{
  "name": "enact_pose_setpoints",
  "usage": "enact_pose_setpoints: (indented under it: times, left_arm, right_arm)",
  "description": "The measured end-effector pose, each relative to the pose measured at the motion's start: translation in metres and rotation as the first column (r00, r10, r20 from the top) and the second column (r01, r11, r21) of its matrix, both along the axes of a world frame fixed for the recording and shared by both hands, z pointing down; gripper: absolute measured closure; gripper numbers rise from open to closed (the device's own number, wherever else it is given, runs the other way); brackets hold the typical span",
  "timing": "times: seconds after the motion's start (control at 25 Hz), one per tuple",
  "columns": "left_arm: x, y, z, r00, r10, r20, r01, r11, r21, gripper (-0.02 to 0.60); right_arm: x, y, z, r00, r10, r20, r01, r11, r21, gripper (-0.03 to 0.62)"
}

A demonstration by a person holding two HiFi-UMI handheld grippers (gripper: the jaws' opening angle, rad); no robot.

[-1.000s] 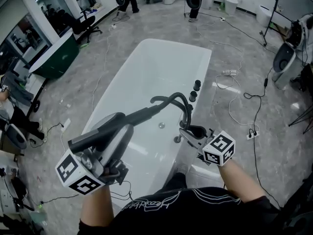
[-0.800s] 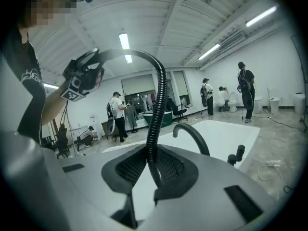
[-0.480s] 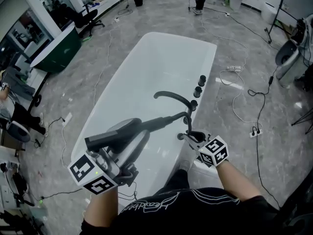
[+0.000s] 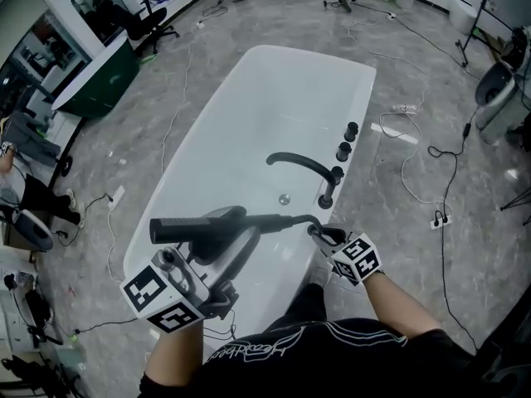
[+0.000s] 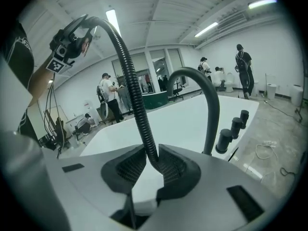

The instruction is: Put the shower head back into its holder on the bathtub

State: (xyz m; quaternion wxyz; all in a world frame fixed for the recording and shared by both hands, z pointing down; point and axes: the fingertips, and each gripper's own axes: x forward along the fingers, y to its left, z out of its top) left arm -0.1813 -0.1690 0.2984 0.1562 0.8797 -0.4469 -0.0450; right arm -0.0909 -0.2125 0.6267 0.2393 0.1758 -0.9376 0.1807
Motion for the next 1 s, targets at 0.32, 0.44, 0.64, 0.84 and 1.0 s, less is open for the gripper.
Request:
enact_pose_setpoints:
  times: [0.32, 0.44, 0.64, 0.84, 1.0]
  left_arm:
    - [-0.002, 0.001, 0.005, 0.999, 0.030, 0.011, -0.030, 0.999, -0.021, 0.448]
    - [0.000, -0.002, 0.009, 0.998, 0.029, 0.064, -0.028, 0.999, -0.020, 0.448]
    - [0.020, -0.008, 0.032, 0.993, 0.055, 0.105, -0.049, 0.997, -0.060, 0.446]
    - [0.040, -0.013, 0.058, 0.966, 0.090, 0.240, -0.074, 0.994, -0.076, 0.447]
    - [0.056, -0.017, 0.079, 0.948, 0.123, 0.293, -0.094, 0.989, -0.114, 0.448]
  right_arm:
    - [0.000, 0.009, 0.024, 0.999, 0.034, -0.018, -0.036, 0.995, -0.089, 0.472]
    - [0.013, 0.007, 0.030, 0.998, 0.059, -0.029, -0.061, 0.993, -0.103, 0.436]
    - [0.040, 0.009, 0.031, 0.992, 0.125, 0.007, -0.123, 0.982, -0.143, 0.434]
    - [0.060, 0.003, 0.002, 0.969, 0.221, 0.108, -0.201, 0.964, -0.174, 0.434]
    - [0.077, -0.005, -0.037, 0.937, 0.278, 0.214, -0.242, 0.954, -0.178, 0.436]
